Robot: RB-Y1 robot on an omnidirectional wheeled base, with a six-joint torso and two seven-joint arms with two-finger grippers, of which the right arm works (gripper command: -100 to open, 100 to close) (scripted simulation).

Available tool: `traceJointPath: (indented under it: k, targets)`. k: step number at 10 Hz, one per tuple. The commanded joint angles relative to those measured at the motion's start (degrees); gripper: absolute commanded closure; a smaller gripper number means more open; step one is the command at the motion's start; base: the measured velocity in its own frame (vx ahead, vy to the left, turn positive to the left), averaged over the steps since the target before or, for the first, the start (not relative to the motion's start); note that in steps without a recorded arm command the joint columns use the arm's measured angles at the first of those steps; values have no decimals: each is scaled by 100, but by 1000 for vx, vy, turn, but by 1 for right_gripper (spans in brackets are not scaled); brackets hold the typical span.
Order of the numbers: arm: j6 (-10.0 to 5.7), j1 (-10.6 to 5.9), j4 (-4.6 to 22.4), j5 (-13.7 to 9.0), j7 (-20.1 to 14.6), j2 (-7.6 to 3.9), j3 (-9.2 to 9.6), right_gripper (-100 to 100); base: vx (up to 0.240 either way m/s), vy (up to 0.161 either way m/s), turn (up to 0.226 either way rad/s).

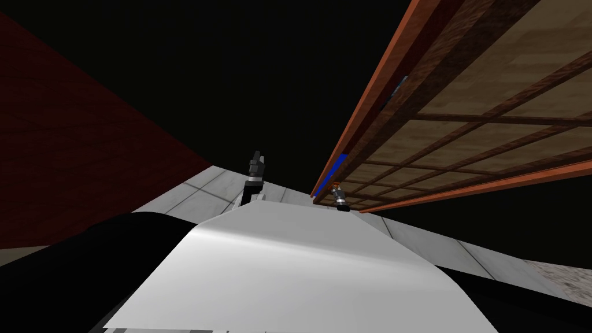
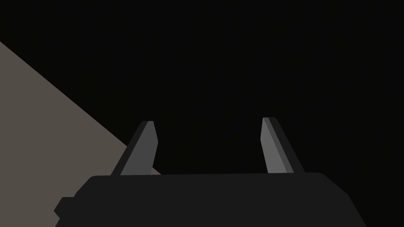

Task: Pull the door open

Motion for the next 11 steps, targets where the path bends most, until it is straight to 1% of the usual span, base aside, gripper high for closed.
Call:
traceJointPath:
  k: [1, 4, 5, 7, 8, 10, 11]
  targets:
    - [3, 5, 0, -21, -261, 14, 14, 100, -22, -10, 28]
    - [14, 13, -17, -71, -731, 14, 27, 100, -26, -11, 35]
    - [14, 13, -17, -71, -765, 14, 27, 100, -21, -12, 15]
    - [22, 19, -30, -112, -1117, 14, 37, 100, -22, -11, 30]
    - [22, 19, -30, -112, -1155, 14, 37, 100, -21, -12, 22]
    - [31, 26, -44, -154, -1506, 14, 48, 100, -21, -11, 37]
    - [31, 26, -44, -154, -1549, 14, 48, 100, -19, -11, 16]
